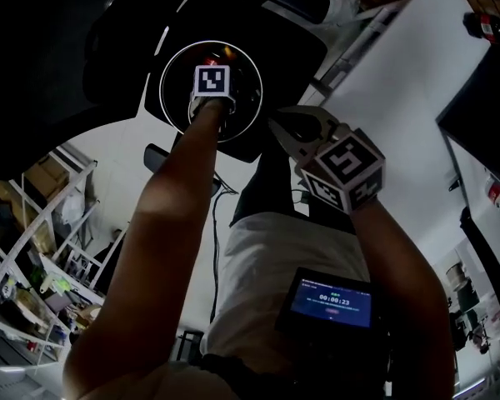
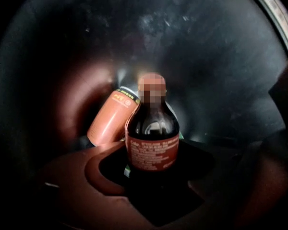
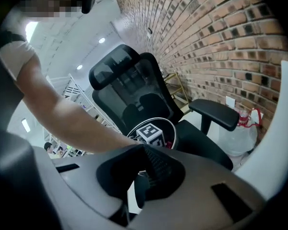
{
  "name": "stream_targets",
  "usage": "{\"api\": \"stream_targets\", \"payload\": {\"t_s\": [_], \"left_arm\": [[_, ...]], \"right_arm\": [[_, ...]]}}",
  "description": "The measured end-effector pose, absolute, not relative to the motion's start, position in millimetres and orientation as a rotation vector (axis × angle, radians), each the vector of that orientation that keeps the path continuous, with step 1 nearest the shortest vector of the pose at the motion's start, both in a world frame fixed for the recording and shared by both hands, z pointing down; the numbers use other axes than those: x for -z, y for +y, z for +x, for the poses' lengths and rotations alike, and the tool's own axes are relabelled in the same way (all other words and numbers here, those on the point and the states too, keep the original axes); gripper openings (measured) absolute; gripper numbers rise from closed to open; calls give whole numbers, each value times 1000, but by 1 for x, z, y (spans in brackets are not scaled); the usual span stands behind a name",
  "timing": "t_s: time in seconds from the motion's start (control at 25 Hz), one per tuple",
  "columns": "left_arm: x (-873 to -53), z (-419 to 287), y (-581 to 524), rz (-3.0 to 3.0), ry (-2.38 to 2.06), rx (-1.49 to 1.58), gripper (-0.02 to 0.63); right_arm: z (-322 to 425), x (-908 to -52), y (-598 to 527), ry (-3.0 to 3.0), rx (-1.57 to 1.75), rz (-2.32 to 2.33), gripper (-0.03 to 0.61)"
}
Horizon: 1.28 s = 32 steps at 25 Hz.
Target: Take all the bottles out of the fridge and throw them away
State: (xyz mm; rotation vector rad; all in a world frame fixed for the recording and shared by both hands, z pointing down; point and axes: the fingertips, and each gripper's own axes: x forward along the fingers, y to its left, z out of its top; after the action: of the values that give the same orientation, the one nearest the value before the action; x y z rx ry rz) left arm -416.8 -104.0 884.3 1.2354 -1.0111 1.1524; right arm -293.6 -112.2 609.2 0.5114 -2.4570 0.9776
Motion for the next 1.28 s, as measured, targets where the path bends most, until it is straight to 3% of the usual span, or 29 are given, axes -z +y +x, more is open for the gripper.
{"api": "stream_targets", "payload": {"t_s": [0.52, 1.04, 1.2, 1.28], "left_arm": [[-877, -434, -124, 1283, -1073, -1267, 360], [-768, -420, -146, 1531, -1206, -1071, 358], [-701, -395, -157, 1776, -1282, -988, 195], [-663, -364, -158, 1935, -1228, -868, 148]], "right_arm": [[-320, -601, -110, -2471, -971, 421, 3], [-299, -557, -102, -2538, -852, 477, 3], [-286, -537, -96, -2561, -816, 525, 3], [-281, -525, -95, -2579, -792, 549, 3]]}}
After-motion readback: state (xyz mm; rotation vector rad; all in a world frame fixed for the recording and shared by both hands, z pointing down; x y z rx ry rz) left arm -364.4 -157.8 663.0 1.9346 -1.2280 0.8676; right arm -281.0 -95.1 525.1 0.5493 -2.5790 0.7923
